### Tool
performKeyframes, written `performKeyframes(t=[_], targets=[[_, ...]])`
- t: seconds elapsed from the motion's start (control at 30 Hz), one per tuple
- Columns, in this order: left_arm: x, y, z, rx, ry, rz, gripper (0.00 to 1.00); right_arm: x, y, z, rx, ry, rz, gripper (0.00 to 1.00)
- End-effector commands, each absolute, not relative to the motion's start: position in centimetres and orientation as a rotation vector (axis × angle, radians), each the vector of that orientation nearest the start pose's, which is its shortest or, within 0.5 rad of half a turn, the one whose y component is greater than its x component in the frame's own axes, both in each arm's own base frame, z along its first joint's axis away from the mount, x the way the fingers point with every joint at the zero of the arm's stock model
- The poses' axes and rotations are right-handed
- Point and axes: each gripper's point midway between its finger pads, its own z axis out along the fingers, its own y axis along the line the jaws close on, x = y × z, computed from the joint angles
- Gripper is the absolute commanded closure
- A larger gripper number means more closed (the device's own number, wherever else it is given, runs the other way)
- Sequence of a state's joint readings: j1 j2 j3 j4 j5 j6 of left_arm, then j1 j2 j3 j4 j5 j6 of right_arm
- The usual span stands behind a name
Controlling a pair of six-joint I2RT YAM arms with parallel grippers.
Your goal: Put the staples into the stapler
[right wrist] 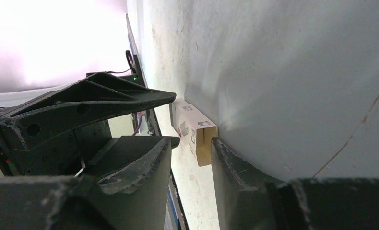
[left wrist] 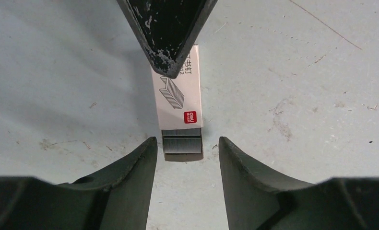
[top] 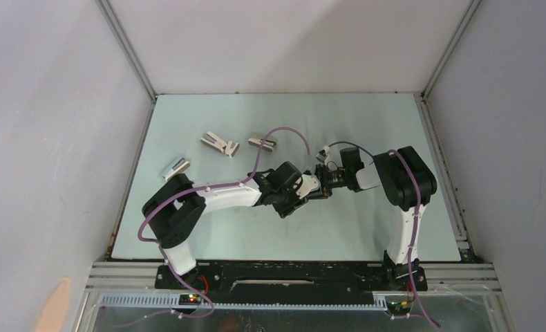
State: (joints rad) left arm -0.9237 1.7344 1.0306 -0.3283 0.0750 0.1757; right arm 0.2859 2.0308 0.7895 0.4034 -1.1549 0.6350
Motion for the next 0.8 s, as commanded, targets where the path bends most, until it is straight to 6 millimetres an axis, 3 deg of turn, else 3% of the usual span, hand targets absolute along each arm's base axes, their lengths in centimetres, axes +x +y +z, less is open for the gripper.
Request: performKeyframes(t=[0.0, 0.13, 0.57, 0.77], targets=[[23.00, -31.00, 3.20, 1.404, 2.224, -0.329, 0.47, 27.44, 25.62, 2.07, -0.201, 2.444, 1.769, 0.62], [22.91, -30.68, 3.04, 1.405, 2.233, -0.315, 0.49, 27.48, 25.67, 1.82, -0.201, 2.445, 1.765, 0.67], [23.09, -30.69, 2.53, 1.401, 2.238, -0.306, 0.56, 27.46, 25.75, 1.33, -0.206, 2.446, 1.762, 0.95], [23.22, -30.70, 2.22, 1.394, 2.247, -0.297, 0.59, 27.42, 25.77, 1.52, -0.221, 2.440, 1.758, 0.97]])
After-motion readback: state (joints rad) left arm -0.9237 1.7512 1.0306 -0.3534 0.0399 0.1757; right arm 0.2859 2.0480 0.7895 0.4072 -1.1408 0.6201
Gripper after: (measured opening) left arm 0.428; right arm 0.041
